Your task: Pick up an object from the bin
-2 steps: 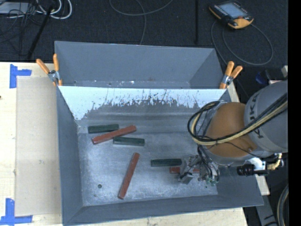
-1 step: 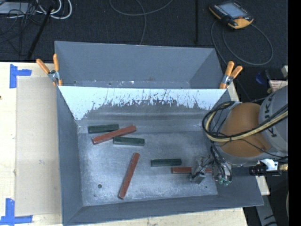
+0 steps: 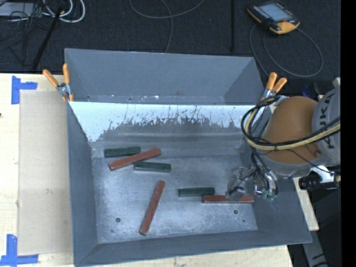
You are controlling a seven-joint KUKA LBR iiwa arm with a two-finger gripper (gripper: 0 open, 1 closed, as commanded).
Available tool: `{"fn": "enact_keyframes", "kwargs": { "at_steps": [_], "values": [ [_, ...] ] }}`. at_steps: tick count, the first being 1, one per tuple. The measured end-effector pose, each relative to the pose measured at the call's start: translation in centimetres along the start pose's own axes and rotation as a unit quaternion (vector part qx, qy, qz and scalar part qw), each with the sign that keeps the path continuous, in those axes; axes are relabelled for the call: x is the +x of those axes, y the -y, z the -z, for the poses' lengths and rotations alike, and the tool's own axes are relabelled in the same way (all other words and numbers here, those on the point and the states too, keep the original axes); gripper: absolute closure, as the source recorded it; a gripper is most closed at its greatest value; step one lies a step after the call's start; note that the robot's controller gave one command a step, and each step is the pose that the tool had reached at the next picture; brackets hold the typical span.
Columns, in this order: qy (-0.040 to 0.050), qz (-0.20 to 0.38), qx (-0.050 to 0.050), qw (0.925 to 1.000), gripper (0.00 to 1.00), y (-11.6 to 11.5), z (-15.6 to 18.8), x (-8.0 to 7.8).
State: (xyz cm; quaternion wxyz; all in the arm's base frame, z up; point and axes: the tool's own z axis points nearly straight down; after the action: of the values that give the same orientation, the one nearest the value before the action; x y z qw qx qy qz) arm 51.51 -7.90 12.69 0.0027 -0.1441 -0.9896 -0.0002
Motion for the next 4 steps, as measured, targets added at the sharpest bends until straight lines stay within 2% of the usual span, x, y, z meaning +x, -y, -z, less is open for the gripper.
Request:
{"fn": "enact_keyframes", "kwargs": {
  "at_steps": [1,2,3,4],
  "values": [
    [0.0028,-0.029,0.000,0.9996,1.00,2.1,6.6,0.5],
    [0.0028,-0.029,0.000,0.9996,1.00,2.0,6.6,0.5],
    [0.0028,-0.088,0.000,0.9961,0.00,2.0,2.8,-6.2],
    [0.0031,-0.087,0.000,0.9962,0.00,2.0,2.9,-6.2]
  ]
}}
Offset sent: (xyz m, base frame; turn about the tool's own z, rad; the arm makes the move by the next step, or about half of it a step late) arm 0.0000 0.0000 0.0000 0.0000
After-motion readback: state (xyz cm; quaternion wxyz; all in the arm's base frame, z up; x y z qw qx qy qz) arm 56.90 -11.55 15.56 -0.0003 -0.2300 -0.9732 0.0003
